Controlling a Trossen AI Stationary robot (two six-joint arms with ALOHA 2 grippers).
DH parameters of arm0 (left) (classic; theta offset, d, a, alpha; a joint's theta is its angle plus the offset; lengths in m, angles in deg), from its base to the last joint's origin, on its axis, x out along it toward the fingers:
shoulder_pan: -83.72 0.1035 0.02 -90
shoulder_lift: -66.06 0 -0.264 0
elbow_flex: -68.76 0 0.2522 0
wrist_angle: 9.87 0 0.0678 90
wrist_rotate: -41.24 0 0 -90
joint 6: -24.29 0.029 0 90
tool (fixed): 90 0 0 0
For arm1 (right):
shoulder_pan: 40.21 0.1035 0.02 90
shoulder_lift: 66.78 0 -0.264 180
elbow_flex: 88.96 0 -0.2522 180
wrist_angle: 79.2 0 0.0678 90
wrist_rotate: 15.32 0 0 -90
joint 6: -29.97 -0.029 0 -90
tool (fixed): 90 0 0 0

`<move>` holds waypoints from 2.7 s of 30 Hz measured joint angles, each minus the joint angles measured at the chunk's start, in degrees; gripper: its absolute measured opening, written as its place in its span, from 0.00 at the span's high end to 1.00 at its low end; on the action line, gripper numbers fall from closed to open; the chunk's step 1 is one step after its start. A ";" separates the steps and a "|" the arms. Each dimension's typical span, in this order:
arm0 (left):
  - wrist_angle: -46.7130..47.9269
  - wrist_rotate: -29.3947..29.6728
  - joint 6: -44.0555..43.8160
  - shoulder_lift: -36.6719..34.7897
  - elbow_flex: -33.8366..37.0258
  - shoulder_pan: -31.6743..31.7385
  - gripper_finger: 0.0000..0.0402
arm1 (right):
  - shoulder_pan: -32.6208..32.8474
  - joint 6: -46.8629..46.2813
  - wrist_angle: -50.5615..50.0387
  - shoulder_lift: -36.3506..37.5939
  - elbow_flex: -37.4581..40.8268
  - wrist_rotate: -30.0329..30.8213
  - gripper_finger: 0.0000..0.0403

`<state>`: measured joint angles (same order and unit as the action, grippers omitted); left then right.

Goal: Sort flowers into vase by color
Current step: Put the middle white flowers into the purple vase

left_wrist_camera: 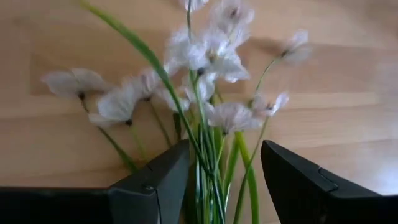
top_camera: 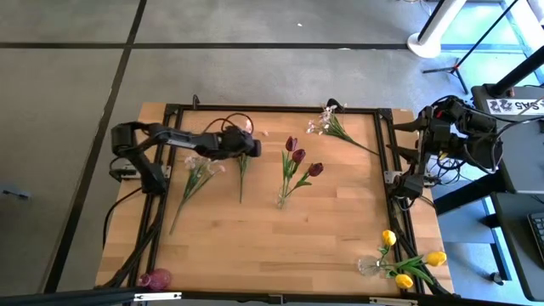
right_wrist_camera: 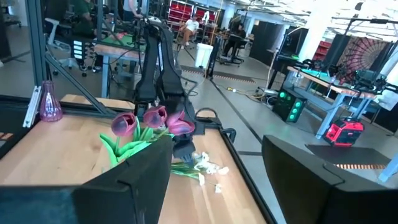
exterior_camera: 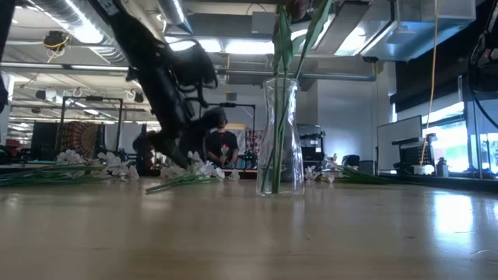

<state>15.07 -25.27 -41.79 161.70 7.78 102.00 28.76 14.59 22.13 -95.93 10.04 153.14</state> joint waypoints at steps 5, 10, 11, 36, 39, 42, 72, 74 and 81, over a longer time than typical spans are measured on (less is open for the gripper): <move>-0.99 -0.86 -1.10 4.44 -0.34 -1.44 0.52 | 0.01 0.00 0.85 0.00 0.00 0.02 0.38; -1.99 1.31 -1.70 6.55 -0.57 -3.53 0.56 | 0.00 0.32 -0.05 0.00 0.02 0.00 0.38; -1.84 1.84 -2.50 6.64 -0.57 -3.86 0.59 | 0.00 0.58 -0.26 0.00 0.02 0.00 0.38; 4.31 -0.40 7.51 -26.41 -0.22 -15.92 0.99 | 0.00 3.79 -5.79 0.00 0.04 -1.99 0.38; 1.35 4.31 14.17 -32.11 -0.22 -19.93 0.99 | 0.00 6.05 -5.61 0.00 0.04 -1.48 0.38; -1.29 6.01 20.47 -38.47 -0.22 -23.48 0.99 | 0.00 7.91 -5.40 0.00 0.04 -1.44 0.38; -26.22 -62.17 46.66 -54.82 -0.31 -45.47 0.99 | -3.38 7.93 6.18 -2.90 0.04 6.98 0.38; -26.18 -62.90 47.21 -54.84 -0.31 -47.39 0.99 | -3.40 7.79 6.72 -3.52 0.05 4.22 0.38; -26.02 -60.90 50.29 -53.99 0.52 -54.91 0.99 | -3.39 6.56 7.43 -4.92 0.07 6.61 0.38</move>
<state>-10.96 -86.17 8.50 107.70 8.30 47.09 25.37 21.15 29.56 -100.85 10.10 159.75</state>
